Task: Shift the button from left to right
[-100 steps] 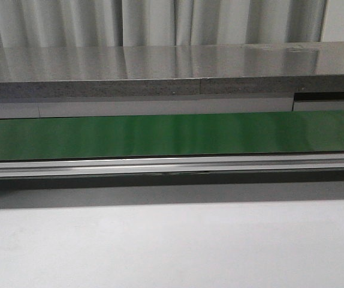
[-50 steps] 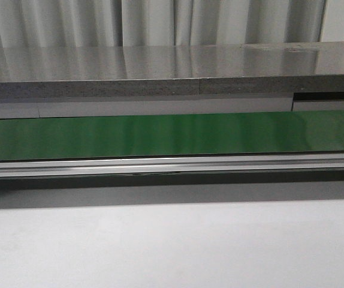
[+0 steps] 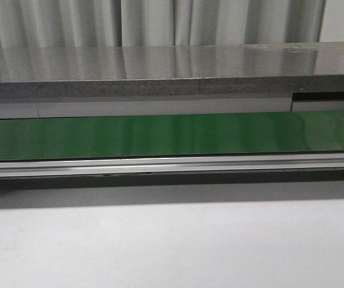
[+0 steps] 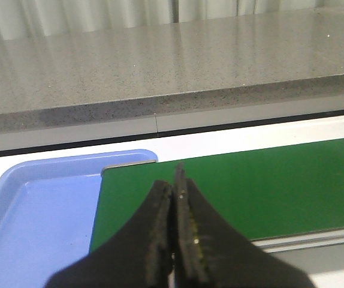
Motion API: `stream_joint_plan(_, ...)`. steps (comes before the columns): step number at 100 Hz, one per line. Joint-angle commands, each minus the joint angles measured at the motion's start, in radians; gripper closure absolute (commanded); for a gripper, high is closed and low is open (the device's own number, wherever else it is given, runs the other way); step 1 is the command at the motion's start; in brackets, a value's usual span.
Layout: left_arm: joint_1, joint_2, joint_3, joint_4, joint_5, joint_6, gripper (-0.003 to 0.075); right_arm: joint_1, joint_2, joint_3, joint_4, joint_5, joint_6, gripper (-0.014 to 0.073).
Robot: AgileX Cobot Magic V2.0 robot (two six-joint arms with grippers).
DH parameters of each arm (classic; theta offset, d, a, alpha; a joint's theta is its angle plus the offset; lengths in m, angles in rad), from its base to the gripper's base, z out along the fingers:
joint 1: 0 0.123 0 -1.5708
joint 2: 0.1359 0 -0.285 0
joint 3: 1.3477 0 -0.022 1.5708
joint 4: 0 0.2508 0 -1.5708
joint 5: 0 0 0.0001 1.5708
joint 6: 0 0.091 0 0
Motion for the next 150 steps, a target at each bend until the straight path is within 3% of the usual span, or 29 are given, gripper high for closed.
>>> stream_joint_plan(1, -0.008, 0.004, -0.028, -0.012, -0.086, -0.001, 0.0739, 0.045, -0.100, -0.014, 0.026, -0.082, -0.002, 0.0020)
stream_joint_plan(26, -0.008, 0.004, -0.028, -0.012, -0.086, -0.001, 0.0739, 0.217, -0.290, 0.143, 0.056, -0.250, -0.002, 0.0020)
stream_joint_plan(54, -0.008, 0.004, -0.028, -0.012, -0.086, -0.001, 0.0739, 0.356, -0.519, 0.463, 0.068, -0.478, -0.002, 0.0020)
stream_joint_plan(95, -0.008, 0.004, -0.028, -0.012, -0.086, -0.001, 0.0739, 0.367, -0.939, 0.902, 0.091, -0.741, -0.001, 0.0020)
stream_joint_plan(128, -0.008, 0.004, -0.028, -0.012, -0.086, -0.001, 0.0739, 0.367, -1.116, 0.981, 0.097, -0.704, -0.001, 0.0024)
stream_joint_plan(139, -0.008, 0.004, -0.028, -0.012, -0.086, -0.001, 0.0739, 0.367, -1.116, 0.981, 0.097, -0.706, -0.001, 0.0088)
stream_joint_plan(150, -0.008, 0.004, -0.028, -0.012, -0.086, -0.001, 0.0739, 0.367, -1.116, 0.981, 0.097, -0.706, -0.001, 0.0255)
